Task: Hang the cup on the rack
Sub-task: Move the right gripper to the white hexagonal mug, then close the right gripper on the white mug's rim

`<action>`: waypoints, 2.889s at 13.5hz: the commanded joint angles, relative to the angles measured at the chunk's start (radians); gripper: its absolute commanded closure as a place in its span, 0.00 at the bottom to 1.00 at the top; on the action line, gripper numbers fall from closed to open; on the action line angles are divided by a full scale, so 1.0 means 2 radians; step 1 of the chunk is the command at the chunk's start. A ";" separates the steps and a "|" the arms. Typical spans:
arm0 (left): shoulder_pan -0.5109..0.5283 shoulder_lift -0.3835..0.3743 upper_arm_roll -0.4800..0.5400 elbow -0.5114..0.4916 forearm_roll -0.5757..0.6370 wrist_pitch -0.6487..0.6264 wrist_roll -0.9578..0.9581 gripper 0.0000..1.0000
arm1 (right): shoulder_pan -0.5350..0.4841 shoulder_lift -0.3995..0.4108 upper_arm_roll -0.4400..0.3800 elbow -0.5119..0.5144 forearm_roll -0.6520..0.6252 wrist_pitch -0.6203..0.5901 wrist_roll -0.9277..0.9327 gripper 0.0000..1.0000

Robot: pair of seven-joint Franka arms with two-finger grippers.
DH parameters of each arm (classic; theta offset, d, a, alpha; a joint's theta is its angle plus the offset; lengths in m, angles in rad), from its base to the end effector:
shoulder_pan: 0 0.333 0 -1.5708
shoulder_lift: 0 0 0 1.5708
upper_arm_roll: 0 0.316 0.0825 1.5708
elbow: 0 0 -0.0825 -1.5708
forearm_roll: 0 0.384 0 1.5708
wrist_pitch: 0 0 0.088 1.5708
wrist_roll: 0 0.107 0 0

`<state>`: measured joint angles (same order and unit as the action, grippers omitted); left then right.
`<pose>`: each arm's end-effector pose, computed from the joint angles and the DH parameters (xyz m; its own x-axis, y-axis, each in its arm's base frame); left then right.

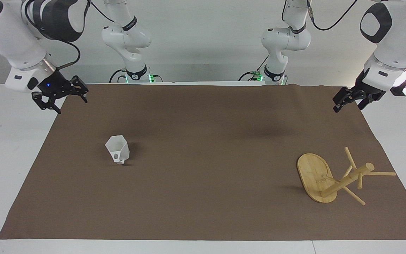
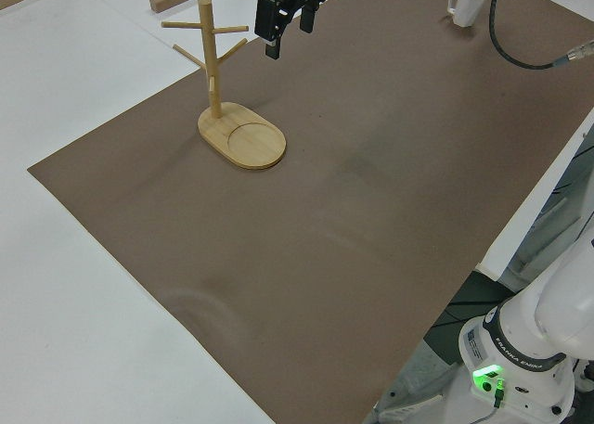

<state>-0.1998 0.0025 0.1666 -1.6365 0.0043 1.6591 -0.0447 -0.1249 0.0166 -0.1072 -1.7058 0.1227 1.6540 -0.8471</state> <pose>0.5618 -0.0183 0.5997 0.9997 0.0111 0.0203 0.0112 -0.9999 -0.0038 0.5482 -0.1167 0.5592 0.8258 0.5622 0.0438 0.5626 -0.8163 -0.1305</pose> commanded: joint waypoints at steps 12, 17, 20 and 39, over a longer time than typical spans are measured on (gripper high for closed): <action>0.006 -0.014 -0.005 -0.015 0.009 -0.001 -0.002 0.00 | -0.181 0.302 0.006 -0.008 0.446 -0.101 -0.767 0.01; 0.006 -0.014 -0.004 -0.015 0.009 -0.001 -0.002 0.00 | -0.148 0.335 0.011 -0.028 0.478 -0.105 -0.843 0.01; 0.006 -0.014 -0.005 -0.015 0.009 -0.001 -0.002 0.00 | -0.145 0.335 0.014 -0.031 0.494 -0.109 -0.844 0.01; 0.006 -0.014 -0.005 -0.015 0.009 -0.001 -0.002 0.00 | -0.107 0.321 0.038 -0.062 0.522 -0.093 -0.857 0.01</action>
<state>-0.1997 0.0024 0.1668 -1.6365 0.0043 1.6573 -0.0448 -0.3460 0.6863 -0.0329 -1.7728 1.1285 1.4394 -2.5310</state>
